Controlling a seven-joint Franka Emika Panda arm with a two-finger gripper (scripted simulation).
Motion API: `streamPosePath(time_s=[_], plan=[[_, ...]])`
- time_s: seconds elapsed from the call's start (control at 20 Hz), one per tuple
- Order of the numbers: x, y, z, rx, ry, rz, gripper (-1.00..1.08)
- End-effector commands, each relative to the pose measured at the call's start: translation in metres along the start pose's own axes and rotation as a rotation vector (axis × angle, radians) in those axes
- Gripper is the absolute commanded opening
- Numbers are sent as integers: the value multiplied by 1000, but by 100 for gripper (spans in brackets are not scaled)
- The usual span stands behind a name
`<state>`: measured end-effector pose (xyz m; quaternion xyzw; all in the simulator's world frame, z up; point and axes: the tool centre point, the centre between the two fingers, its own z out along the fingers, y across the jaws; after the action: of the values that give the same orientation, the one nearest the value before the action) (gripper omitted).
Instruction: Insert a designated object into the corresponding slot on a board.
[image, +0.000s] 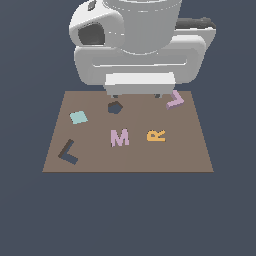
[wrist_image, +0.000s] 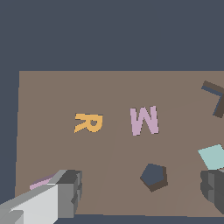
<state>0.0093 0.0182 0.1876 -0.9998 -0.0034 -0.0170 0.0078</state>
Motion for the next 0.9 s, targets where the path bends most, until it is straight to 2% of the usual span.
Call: streamPosePath(time_s=[0.0,0.4,0.85], plan=[[0,0,0,0,0,0,100],[-11,-19,16,-1,-4,-41,100],[-55,-80,72,-3,-19,-185,100]])
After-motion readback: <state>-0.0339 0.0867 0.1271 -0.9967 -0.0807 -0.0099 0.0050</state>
